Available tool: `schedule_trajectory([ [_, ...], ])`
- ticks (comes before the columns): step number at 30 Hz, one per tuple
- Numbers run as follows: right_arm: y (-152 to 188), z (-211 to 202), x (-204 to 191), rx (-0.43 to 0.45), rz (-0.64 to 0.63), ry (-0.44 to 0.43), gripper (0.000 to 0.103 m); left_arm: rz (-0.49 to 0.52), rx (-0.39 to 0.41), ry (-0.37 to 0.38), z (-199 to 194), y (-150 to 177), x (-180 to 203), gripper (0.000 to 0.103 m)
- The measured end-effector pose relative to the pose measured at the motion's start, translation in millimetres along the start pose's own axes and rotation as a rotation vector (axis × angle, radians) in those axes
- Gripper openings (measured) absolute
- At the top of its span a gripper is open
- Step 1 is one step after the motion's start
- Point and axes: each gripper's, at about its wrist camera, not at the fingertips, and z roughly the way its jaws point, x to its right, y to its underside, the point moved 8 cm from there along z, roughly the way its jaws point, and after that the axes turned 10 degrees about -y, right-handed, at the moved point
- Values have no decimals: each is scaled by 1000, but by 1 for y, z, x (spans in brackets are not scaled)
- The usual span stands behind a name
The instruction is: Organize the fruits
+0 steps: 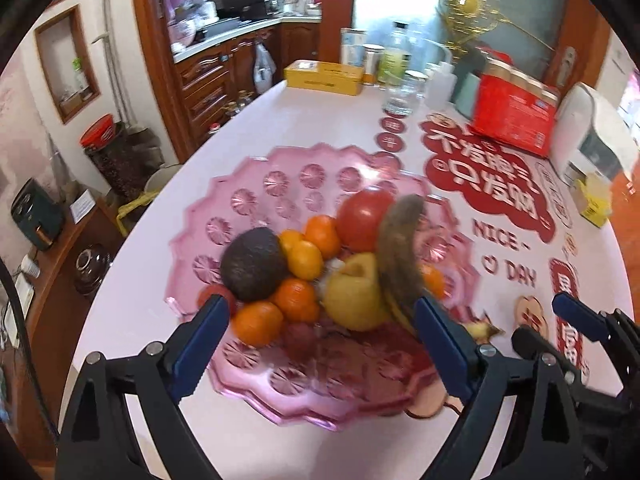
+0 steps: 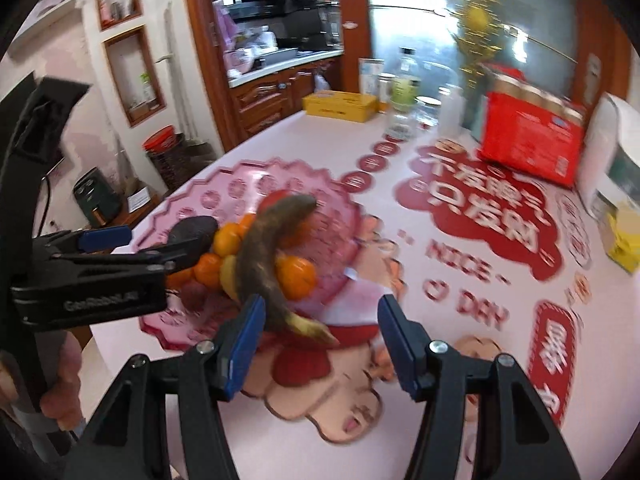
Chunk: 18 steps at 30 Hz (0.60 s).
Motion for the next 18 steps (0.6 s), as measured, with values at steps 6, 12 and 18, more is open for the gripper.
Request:
schedule_trajectory([
  [6, 26, -43, 38, 2, 138, 77, 59, 74, 31, 63, -31, 13, 34, 95],
  [12, 42, -94, 63, 46, 261, 145, 59, 154, 66, 113, -71, 22, 65, 95],
  [18, 49, -139, 65, 100, 319, 228, 69, 205, 114, 162, -110, 29, 85, 98],
])
